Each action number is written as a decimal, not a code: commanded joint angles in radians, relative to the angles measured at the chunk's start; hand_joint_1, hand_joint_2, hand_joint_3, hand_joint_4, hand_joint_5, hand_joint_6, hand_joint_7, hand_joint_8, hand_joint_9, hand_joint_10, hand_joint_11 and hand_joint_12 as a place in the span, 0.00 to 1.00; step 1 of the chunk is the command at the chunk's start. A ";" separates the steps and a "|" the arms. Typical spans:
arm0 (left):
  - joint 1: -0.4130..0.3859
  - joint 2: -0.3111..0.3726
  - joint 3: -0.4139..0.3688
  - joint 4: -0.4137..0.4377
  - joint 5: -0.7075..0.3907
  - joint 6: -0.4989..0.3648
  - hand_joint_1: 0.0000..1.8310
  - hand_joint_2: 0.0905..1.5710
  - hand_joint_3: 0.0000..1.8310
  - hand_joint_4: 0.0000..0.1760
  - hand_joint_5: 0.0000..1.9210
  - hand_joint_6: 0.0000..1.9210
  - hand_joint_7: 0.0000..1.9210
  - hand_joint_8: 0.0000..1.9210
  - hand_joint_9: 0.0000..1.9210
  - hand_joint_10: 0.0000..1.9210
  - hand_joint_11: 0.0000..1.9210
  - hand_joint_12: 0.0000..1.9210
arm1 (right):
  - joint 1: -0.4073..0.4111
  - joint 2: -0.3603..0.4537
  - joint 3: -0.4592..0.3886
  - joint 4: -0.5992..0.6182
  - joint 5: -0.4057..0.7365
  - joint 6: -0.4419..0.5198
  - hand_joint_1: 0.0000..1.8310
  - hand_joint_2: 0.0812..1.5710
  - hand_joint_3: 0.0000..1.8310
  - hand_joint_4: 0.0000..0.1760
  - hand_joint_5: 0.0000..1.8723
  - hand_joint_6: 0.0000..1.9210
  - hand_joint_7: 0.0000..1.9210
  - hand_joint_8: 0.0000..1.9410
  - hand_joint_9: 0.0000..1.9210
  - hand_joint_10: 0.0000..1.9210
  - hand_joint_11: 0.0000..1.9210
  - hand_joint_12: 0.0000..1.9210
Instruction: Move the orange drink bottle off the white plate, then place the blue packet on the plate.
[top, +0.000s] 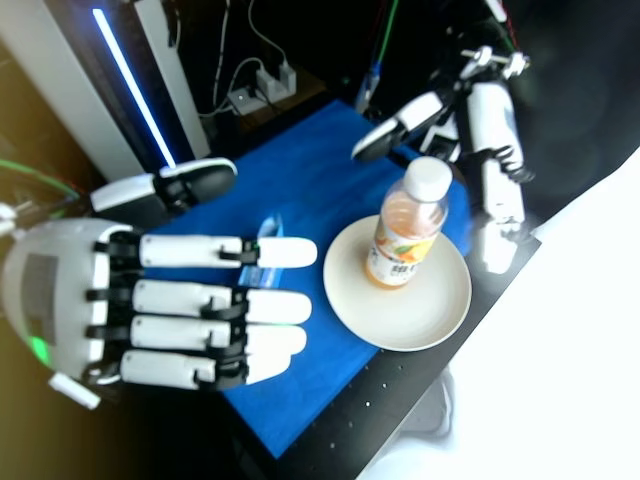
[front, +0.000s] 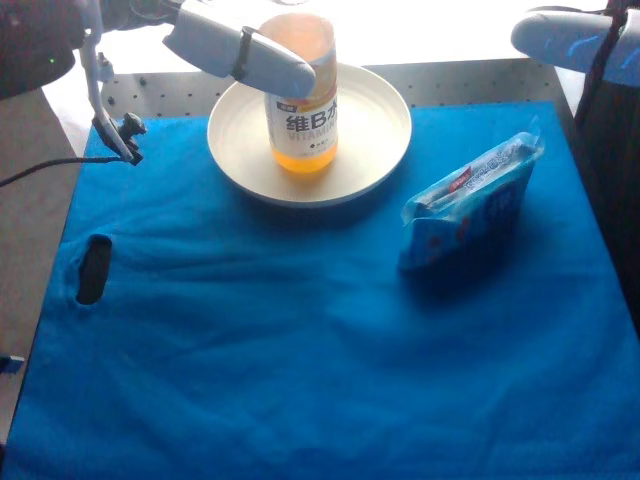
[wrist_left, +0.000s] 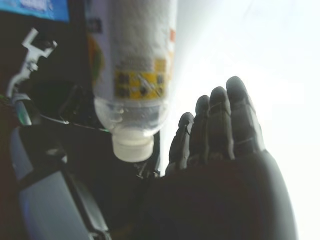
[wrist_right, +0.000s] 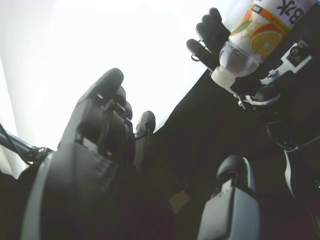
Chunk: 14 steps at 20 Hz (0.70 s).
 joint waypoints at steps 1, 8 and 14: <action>-0.019 -0.003 0.002 -0.053 -0.051 -0.013 0.44 0.41 0.00 0.45 0.00 0.00 0.07 0.00 0.08 0.00 0.00 0.28 | 0.016 0.001 0.000 0.014 0.128 0.008 0.35 0.51 0.00 0.36 0.20 0.00 0.14 0.01 0.19 0.01 0.10 0.44; -0.021 -0.028 0.011 -0.023 -0.044 -0.016 0.35 0.39 0.00 0.28 0.00 0.00 0.09 0.01 0.10 0.00 0.00 0.26 | 0.016 0.000 -0.003 0.014 0.130 0.008 0.35 0.52 0.00 0.28 0.22 0.00 0.17 0.00 0.20 0.01 0.11 0.47; -0.021 -0.053 0.026 -0.013 -0.036 -0.018 0.40 0.45 0.00 0.12 0.03 0.00 0.14 0.00 0.12 0.00 0.04 0.22 | 0.016 0.000 -0.006 0.012 0.133 0.008 0.35 0.52 0.00 0.34 0.23 0.00 0.16 0.00 0.20 0.00 0.11 0.47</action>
